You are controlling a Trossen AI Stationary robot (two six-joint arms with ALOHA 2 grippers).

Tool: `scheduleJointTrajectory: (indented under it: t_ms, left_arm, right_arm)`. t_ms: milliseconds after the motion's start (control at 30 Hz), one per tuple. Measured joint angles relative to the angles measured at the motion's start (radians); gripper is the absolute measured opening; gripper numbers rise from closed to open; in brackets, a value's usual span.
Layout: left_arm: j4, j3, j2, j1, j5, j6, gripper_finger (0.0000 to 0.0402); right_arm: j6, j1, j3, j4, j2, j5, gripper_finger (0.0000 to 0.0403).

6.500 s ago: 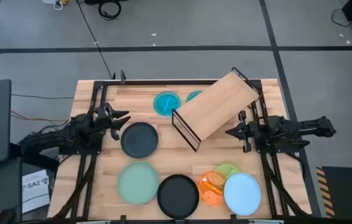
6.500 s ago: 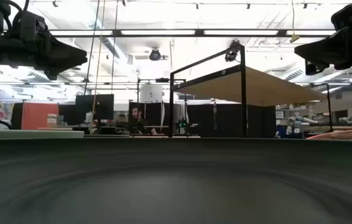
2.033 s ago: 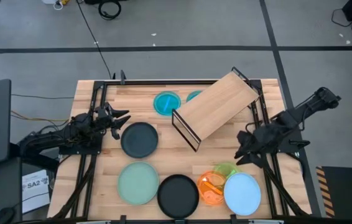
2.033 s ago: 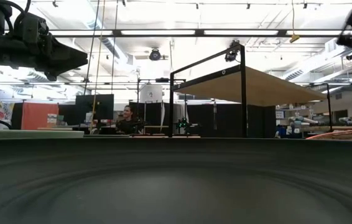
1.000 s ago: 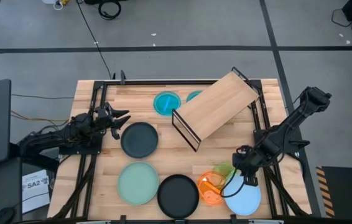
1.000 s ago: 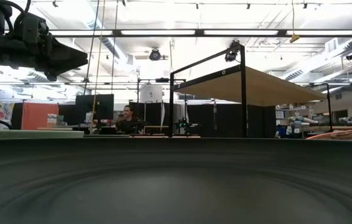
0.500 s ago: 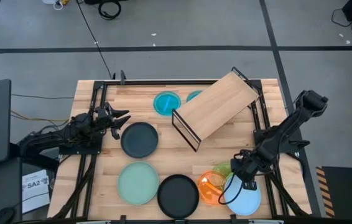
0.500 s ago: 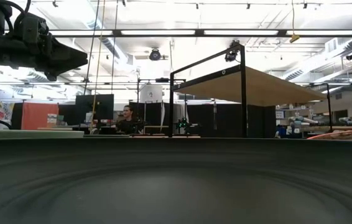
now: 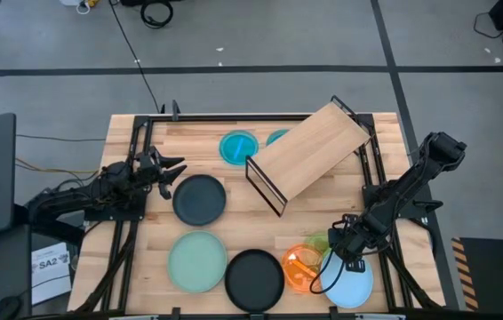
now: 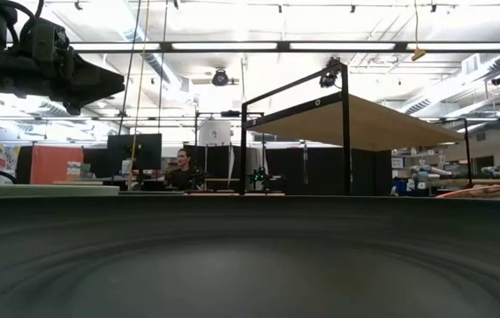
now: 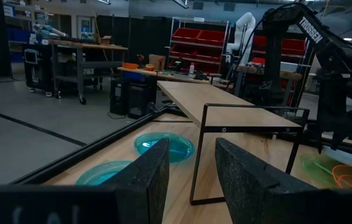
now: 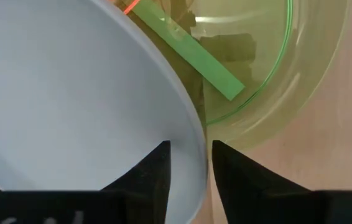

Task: Place and stack plates onto a shelf
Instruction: Put the big light blue plate on the shelf

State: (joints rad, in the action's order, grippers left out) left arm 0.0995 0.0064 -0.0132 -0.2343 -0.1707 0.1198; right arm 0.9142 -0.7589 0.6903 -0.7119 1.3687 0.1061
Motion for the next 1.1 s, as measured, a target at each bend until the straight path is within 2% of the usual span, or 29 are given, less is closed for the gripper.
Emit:
scheduleJointTrajectory:
  t_ms: [500,800,900,1100]
  left_arm:
    - [0.000,0.000,0.000,0.000,0.000,0.000,0.0137]
    - [0.000,0.000,0.000,0.000,0.000,0.000,0.0137]
    - [0.000,0.000,0.000,0.000,0.000,0.000,0.0137]
    - [0.000,0.000,0.000,0.000,0.000,0.000,0.0137]
  right_arm:
    - [-0.001,0.000,0.000,0.000,-0.001,0.011,0.0015]
    - [-0.001,0.000,0.000,-0.001,-0.001,0.022,0.0027]
    - [0.000,0.000,0.000,-0.002,-0.005,0.026,0.0019]
    - [0.000,0.000,0.000,-0.004,-0.069,0.036,0.0014]
